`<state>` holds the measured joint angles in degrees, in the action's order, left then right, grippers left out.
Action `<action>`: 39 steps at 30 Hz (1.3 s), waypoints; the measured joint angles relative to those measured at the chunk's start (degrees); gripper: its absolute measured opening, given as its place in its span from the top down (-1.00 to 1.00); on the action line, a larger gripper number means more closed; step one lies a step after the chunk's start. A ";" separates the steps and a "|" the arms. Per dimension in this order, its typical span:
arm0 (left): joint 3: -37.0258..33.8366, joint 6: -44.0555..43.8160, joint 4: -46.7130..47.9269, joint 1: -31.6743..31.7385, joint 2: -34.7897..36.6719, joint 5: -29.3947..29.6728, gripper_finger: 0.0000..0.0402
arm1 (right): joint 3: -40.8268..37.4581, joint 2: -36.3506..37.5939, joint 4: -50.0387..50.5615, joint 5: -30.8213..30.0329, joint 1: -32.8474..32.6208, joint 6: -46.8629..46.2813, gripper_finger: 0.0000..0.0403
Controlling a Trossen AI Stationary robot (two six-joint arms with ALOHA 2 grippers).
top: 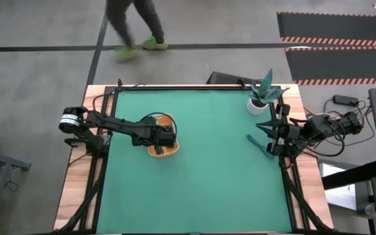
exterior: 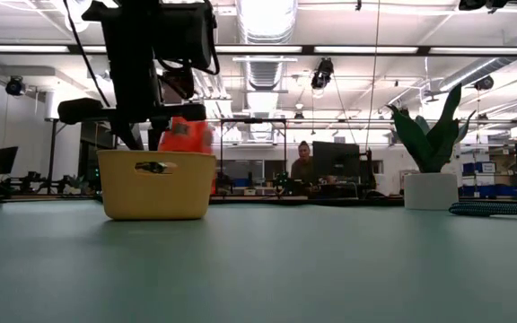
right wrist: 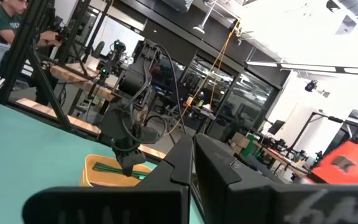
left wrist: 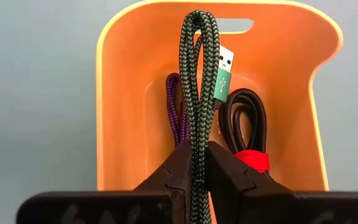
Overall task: Pick and place USB-C Cables
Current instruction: Put the green USB cable into the orange bin
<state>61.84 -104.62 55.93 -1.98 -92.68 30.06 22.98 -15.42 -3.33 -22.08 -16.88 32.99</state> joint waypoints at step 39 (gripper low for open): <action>0.00 -0.02 -2.00 -0.33 0.02 -2.74 0.90 | 0.03 0.00 0.10 0.00 0.00 -0.01 0.96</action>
<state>61.84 -104.64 53.93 -2.31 -92.66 27.33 23.01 -15.42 -3.24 -22.09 -16.88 32.99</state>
